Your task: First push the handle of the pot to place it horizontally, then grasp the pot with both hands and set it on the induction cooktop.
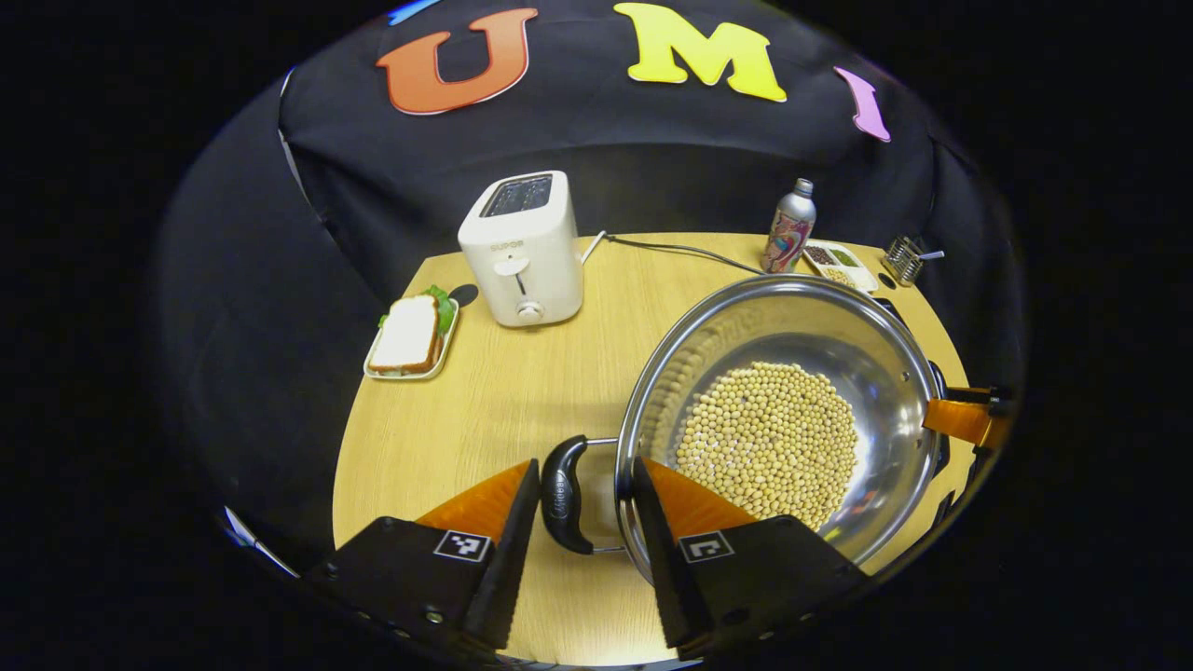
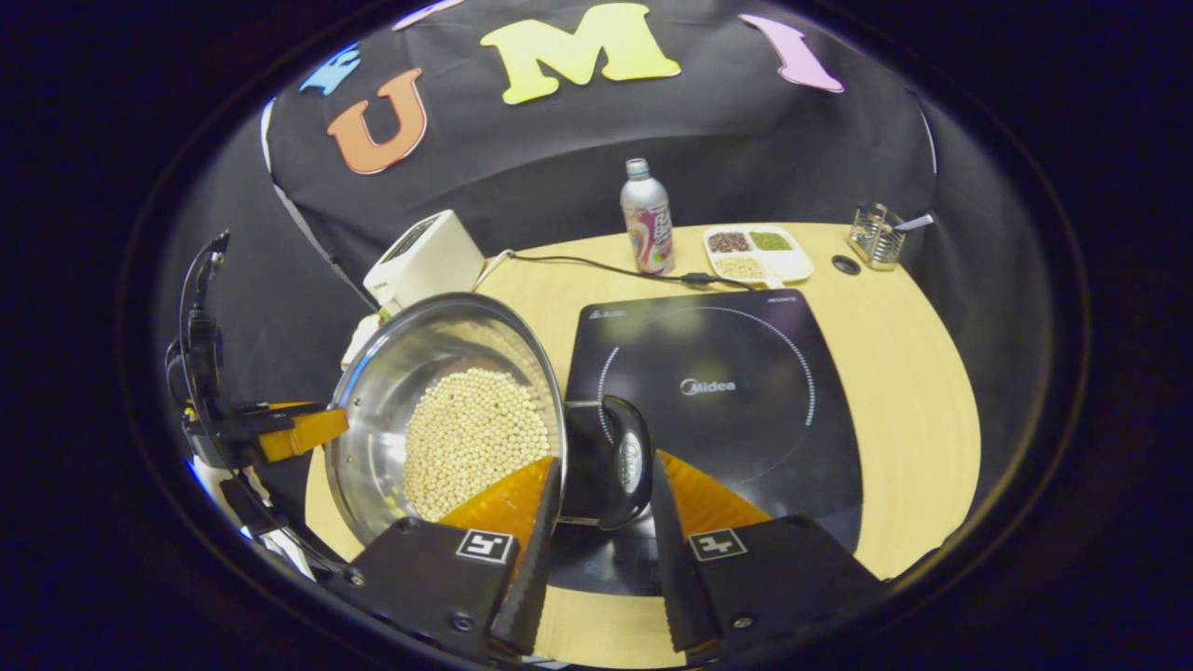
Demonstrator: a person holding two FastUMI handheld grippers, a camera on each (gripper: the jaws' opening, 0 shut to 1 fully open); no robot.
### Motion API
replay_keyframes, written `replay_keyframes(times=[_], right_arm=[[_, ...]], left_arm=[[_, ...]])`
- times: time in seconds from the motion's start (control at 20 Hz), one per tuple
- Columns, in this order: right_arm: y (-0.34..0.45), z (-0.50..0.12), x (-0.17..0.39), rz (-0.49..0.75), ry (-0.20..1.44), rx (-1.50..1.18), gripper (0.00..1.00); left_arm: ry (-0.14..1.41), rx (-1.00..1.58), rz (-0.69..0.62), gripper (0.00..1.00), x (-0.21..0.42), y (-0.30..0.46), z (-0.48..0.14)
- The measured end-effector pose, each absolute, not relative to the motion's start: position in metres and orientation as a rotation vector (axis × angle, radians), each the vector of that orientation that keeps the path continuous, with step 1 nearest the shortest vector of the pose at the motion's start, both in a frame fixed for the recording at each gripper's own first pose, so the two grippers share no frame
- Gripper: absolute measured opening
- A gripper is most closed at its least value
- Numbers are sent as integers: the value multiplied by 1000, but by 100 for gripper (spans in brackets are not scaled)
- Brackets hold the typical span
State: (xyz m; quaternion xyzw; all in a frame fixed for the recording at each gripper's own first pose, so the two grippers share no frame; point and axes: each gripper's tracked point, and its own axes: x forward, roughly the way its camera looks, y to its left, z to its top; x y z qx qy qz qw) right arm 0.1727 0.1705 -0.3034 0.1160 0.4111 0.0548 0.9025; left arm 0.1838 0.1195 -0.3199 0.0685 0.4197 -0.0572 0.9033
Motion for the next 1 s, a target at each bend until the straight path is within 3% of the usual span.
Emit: replay_keyframes(times=[0.05,0.1,0.15,0.45,0.65,0.8,0.85,0.9,1.0], right_arm=[[177,-290,174,165,805,249,52],[168,-301,179,109,803,204,52],[165,-302,184,94,805,177,47],[175,-301,188,126,815,215,49],[176,-302,188,138,820,190,48],[177,-302,187,136,828,193,48],[177,-303,187,139,830,189,48],[177,-303,188,139,833,188,48],[177,-303,187,141,835,189,49]], left_arm=[[816,160,-128,25,192,111,-307],[807,142,-167,13,196,95,-306],[829,120,-172,14,198,88,-320],[901,113,-42,25,167,152,-346],[952,61,-19,25,158,168,-370],[987,11,-43,37,148,155,-390],[1007,-16,-76,49,143,144,-399],[1030,-31,-102,69,139,137,-407],[1066,-24,-131,78,133,130,-422]])
